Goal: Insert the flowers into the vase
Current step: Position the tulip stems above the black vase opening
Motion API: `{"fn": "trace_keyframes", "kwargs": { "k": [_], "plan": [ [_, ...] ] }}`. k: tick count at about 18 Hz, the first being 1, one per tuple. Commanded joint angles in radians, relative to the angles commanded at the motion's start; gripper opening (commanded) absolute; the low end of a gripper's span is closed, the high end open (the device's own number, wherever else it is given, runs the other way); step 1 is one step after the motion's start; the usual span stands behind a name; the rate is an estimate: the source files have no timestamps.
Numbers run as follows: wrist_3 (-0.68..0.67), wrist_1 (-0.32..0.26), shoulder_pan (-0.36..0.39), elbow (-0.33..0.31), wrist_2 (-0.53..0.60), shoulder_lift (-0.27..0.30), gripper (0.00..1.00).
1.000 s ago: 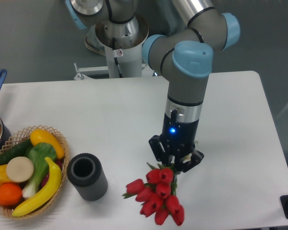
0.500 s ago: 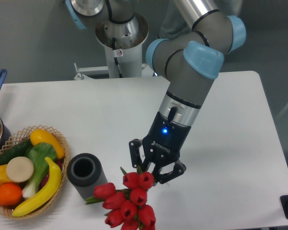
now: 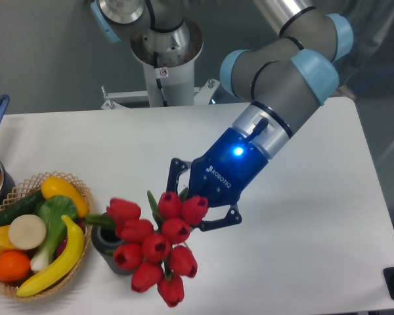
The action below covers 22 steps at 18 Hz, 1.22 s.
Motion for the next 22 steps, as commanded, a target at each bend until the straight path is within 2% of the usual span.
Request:
{"fn": "trace_keyframes", "kwargs": {
  "k": [2, 7, 12, 22],
  "plan": [
    [0.002, 0.000, -0.006, -0.012, -0.011, 0.000, 0.05],
    [0.003, 0.000, -0.005, -0.064, -0.167, 0.002, 0.08],
    [0.009, 0.000, -0.026, -0.092, -0.178, 0.015, 0.10],
    [0.063, 0.002, -0.051, -0.092, -0.172, -0.015, 0.11]
  ]
}}
